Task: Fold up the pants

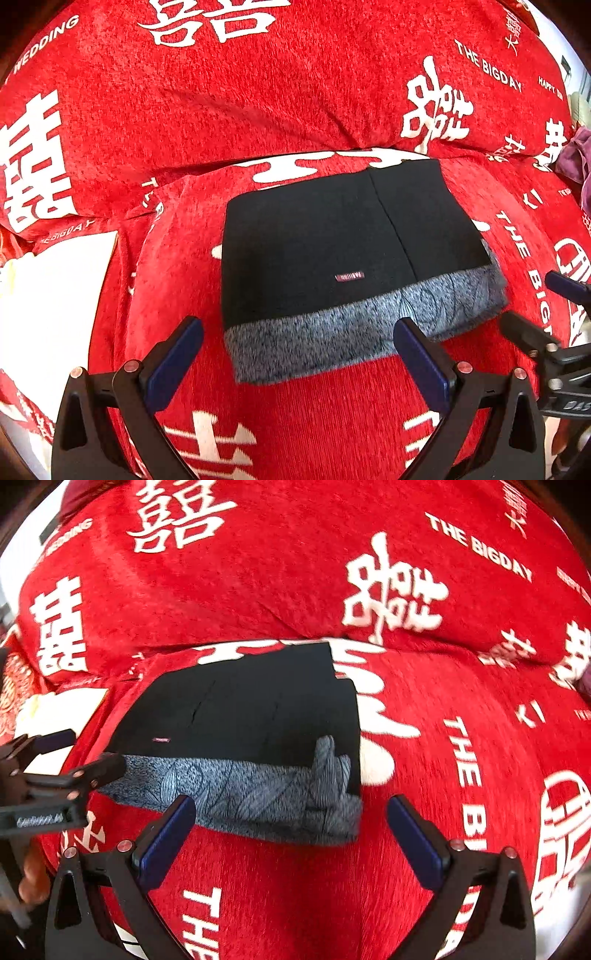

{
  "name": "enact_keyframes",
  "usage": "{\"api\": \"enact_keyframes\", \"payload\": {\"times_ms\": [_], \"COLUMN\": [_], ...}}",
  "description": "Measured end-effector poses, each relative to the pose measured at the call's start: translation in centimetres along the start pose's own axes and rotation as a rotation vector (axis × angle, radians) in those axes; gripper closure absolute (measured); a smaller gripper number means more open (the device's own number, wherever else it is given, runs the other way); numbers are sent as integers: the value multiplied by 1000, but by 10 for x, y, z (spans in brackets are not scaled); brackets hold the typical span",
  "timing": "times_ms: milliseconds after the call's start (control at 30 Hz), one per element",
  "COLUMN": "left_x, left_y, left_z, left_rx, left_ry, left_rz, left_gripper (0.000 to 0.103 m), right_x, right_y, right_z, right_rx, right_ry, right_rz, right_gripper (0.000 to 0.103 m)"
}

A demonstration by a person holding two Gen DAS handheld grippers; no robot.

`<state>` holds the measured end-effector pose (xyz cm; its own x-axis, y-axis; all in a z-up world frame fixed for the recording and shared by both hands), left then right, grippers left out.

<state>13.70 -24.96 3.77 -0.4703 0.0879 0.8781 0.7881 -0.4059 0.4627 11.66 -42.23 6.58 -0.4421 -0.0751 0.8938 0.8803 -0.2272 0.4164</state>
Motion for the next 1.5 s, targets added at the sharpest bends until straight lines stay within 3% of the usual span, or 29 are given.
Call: {"api": "enact_keyframes", "payload": {"times_ms": [200, 567, 1500], "left_x": [13, 21, 20], "left_y": [-9, -25, -31], "left_z": [-7, -7, -12], "left_rx": [37, 34, 41], "left_ry": [-55, 30, 10], "left_rz": [-25, -22, -4], "left_gripper": [0, 0, 0], "right_x": [-6, -12, -15], "right_y": [-19, -31, -31], "right_z": [3, 10, 10], "right_rx": [9, -14, -17], "right_ry": [-53, -73, -91], "right_rz": [35, 56, 70], "right_gripper": [0, 0, 0]}}
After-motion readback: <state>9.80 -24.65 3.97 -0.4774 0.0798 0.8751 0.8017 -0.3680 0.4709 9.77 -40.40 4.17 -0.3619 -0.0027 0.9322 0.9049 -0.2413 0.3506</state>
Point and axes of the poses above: each gripper's, at about its wrist camera, not at the fingertips, and x roughly against the way its jaws point, z to its left, y to its top, the point moved 10 cm from there along -x, roughly the way its jaws point, and after that the axes turned 15 degrees about -x, right-handed, at the moved point
